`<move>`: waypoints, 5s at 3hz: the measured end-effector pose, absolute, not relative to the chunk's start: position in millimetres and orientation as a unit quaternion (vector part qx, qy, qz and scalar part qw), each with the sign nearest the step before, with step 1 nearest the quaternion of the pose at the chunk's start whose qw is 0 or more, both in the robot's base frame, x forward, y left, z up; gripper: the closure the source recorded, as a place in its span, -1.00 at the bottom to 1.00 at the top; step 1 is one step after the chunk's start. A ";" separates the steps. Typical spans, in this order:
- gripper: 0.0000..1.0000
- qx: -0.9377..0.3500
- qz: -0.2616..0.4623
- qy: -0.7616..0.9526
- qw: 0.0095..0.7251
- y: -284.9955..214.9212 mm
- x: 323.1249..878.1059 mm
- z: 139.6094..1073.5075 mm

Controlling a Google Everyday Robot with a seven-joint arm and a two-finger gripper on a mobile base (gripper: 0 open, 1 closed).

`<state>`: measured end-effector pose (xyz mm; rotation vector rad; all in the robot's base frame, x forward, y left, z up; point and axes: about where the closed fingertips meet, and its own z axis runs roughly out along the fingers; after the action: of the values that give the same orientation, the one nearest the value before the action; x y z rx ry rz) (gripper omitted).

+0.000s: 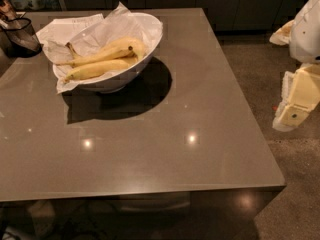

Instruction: Pick banana from white bowl

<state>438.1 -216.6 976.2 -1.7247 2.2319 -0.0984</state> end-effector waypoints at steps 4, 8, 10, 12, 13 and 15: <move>-1.00 -0.659 -0.015 0.732 0.171 -130.8 479.1 1017.8; -1.00 -0.709 -0.030 0.672 0.210 -45.0 546.7 1052.0; -1.00 -0.706 -0.009 0.665 0.244 -23.8 562.5 1055.8; -0.82 -0.729 0.013 0.640 0.242 25.9 606.3 1050.6; -0.46 -0.743 0.015 0.629 0.229 51.5 625.1 1038.7; 0.20 -0.760 0.008 0.618 0.202 84.9 651.2 1010.0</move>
Offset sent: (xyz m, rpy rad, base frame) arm 0.0052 0.0127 0.0082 0.0128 -0.0074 0.0338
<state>651.2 84.9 1010.0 -2.1206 1.7259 0.0232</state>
